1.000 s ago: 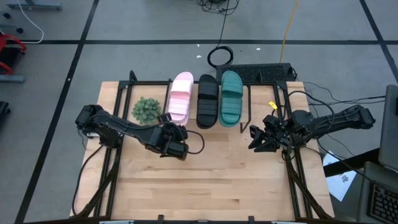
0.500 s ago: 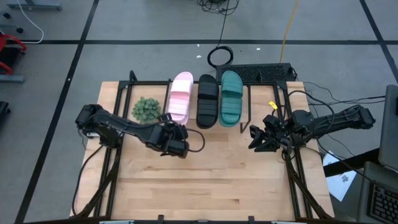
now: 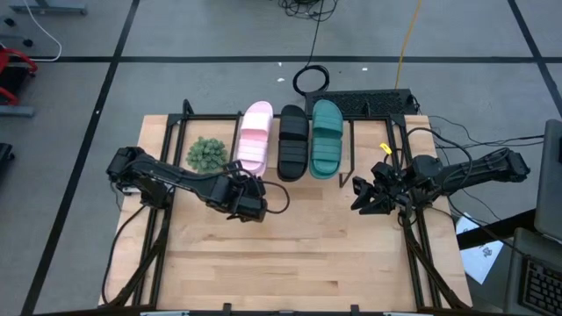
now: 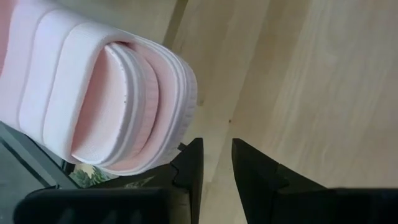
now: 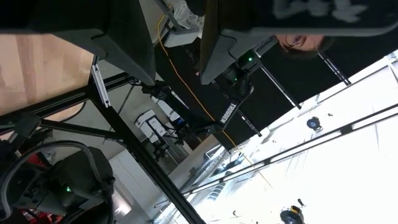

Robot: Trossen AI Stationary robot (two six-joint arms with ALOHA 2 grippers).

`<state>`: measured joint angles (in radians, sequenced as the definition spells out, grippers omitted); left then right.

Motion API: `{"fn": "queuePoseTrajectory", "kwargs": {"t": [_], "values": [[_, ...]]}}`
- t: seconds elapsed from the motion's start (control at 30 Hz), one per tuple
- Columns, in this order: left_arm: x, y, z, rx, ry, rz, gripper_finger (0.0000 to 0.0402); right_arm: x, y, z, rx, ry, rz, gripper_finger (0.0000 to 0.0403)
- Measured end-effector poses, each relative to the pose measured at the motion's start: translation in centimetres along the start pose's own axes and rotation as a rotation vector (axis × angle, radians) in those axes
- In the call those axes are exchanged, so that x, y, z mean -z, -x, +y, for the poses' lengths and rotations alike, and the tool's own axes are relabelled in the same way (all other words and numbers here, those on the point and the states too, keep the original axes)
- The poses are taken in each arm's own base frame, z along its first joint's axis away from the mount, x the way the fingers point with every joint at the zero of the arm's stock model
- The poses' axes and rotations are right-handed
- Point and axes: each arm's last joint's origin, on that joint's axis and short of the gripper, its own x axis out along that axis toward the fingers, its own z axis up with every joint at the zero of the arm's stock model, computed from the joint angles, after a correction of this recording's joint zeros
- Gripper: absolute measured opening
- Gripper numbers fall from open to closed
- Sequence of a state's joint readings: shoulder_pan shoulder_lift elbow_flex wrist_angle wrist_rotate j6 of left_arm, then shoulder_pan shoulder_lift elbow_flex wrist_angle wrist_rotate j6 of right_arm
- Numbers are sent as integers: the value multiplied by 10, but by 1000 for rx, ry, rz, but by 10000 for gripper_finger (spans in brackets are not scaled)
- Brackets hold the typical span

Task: Pick and place slides into the shelf
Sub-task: Return to Home Position

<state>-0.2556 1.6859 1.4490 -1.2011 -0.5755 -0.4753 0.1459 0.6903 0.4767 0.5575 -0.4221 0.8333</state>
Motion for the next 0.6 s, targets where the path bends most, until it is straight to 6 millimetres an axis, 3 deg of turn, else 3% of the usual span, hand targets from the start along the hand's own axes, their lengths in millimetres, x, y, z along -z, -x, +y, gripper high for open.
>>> {"fn": "queuePoseTrajectory", "kwargs": {"t": [0.37,0.6], "values": [[2,29,19,108,124,-98,86,0,0,0,0,0,0,118],[15,49,10,200,116,-97,86,0,0,0,-1,2,1,118]]}}
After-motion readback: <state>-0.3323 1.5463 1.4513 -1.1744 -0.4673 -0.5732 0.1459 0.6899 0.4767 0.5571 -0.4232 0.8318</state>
